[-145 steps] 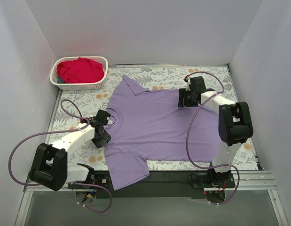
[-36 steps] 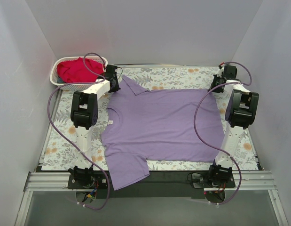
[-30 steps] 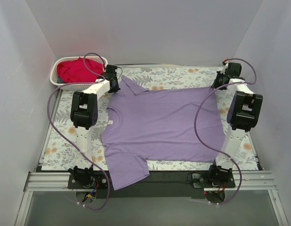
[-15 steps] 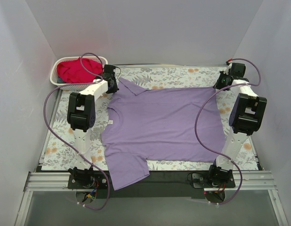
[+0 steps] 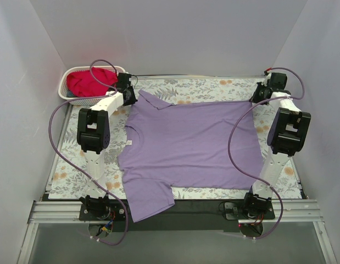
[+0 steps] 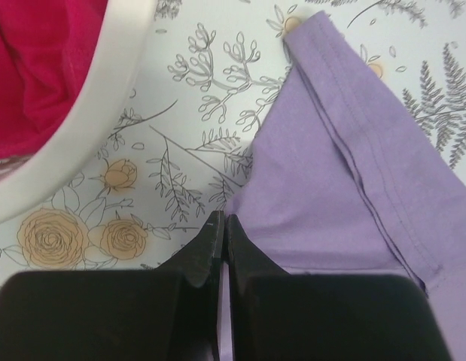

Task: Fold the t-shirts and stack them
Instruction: Fold the tshirt

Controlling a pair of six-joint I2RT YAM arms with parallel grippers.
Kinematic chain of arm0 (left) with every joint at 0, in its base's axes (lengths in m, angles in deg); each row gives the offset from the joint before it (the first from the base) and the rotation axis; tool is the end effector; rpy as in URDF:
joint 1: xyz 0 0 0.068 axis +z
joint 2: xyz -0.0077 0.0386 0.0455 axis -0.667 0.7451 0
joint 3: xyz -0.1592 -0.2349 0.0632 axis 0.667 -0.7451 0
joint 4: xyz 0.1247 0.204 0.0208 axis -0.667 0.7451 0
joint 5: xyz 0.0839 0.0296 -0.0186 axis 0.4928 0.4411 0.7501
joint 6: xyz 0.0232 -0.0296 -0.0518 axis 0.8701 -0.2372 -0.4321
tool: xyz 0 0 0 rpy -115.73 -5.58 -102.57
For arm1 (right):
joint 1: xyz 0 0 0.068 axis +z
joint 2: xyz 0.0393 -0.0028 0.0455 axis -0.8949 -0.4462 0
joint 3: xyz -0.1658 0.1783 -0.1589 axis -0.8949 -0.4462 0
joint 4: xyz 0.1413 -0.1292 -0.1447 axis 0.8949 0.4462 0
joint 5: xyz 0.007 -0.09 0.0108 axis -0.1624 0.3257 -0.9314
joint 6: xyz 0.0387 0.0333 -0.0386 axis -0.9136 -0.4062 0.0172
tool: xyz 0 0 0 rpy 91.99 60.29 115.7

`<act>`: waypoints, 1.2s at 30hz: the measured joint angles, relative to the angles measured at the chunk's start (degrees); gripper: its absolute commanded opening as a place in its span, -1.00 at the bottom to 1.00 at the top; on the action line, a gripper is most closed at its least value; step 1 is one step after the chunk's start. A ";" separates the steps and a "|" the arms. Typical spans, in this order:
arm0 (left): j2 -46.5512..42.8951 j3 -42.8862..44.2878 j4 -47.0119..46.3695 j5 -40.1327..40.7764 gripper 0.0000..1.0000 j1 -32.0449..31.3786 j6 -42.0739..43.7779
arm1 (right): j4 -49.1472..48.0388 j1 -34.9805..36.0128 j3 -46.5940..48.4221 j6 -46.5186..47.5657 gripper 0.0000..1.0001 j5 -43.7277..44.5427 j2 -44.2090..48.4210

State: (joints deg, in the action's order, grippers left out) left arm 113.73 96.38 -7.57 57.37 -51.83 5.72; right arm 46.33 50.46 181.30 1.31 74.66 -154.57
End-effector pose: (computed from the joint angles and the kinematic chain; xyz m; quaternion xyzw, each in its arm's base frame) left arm 0.4843 -0.0782 0.1957 -0.3949 0.8542 -0.1263 0.3137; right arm 0.4699 -0.0977 0.2282 0.1129 0.8983 0.0784 0.4173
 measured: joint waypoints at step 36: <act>-17.42 -18.12 -1.55 -2.62 -1.00 1.20 -0.39 | 1.84 -3.13 -16.96 -1.01 -0.97 -0.17 17.66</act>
State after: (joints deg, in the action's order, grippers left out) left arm 96.31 78.26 -9.13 54.75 -50.63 5.32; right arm 48.17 47.34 164.34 0.30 74.49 -136.91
